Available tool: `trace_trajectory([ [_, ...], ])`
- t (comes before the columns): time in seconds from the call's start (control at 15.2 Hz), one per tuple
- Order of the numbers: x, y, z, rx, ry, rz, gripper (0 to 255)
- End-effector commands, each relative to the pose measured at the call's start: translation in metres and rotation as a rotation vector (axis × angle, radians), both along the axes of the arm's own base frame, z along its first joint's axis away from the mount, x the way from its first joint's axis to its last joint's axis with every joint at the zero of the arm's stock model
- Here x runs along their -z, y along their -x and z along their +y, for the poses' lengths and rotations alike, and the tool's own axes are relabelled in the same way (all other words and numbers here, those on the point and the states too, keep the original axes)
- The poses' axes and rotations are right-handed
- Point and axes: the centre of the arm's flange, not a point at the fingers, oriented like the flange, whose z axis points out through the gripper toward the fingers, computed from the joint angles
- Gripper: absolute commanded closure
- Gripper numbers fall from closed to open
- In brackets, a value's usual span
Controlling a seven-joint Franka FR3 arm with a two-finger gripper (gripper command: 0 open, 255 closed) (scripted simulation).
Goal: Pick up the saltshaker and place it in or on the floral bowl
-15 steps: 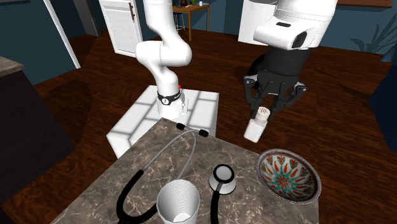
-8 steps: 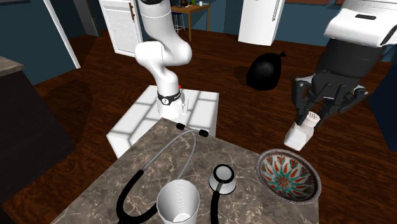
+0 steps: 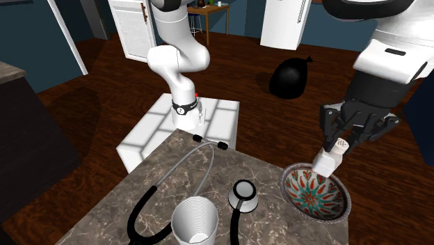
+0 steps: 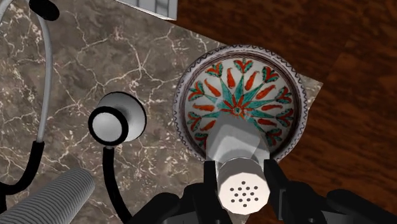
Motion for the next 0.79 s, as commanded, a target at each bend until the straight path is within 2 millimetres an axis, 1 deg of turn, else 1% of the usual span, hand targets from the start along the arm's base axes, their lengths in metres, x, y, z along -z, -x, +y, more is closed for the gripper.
trace_trajectory([
  [0.0,0.01,-0.001,0.001,0.0,0.0,0.0,255],
  [0.73,0.068,-0.001,0.001,0.0,0.0,0.0,255],
])
